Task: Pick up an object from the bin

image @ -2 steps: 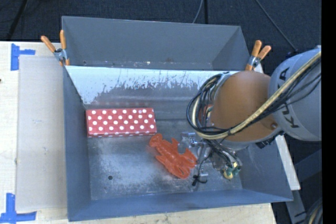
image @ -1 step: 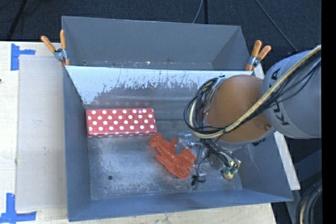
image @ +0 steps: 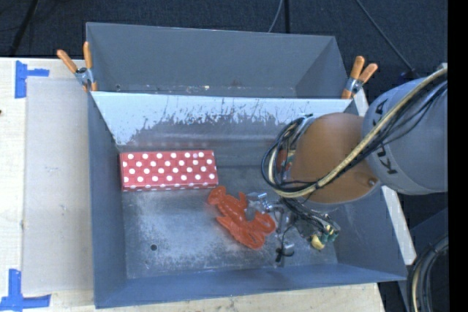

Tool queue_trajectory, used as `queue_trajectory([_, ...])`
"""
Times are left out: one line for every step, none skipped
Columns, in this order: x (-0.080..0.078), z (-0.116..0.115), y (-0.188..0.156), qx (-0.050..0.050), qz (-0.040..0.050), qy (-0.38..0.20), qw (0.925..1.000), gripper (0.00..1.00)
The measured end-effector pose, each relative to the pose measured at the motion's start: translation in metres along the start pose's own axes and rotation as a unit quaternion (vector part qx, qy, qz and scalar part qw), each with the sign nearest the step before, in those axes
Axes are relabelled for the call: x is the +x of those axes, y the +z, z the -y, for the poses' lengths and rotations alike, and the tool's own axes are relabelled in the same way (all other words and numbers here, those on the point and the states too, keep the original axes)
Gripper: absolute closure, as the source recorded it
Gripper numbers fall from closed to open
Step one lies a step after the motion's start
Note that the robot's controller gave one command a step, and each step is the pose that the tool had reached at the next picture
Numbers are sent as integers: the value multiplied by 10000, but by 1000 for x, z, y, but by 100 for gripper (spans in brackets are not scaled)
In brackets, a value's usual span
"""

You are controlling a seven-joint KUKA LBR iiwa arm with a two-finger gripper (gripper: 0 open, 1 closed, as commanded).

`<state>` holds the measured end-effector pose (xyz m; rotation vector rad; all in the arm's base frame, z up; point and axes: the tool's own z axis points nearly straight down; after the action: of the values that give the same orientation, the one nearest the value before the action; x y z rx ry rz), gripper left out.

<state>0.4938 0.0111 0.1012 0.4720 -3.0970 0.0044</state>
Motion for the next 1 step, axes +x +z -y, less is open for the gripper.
queue_trajectory([-9, -10, 20, -37, -2, -320, 9995, 0])
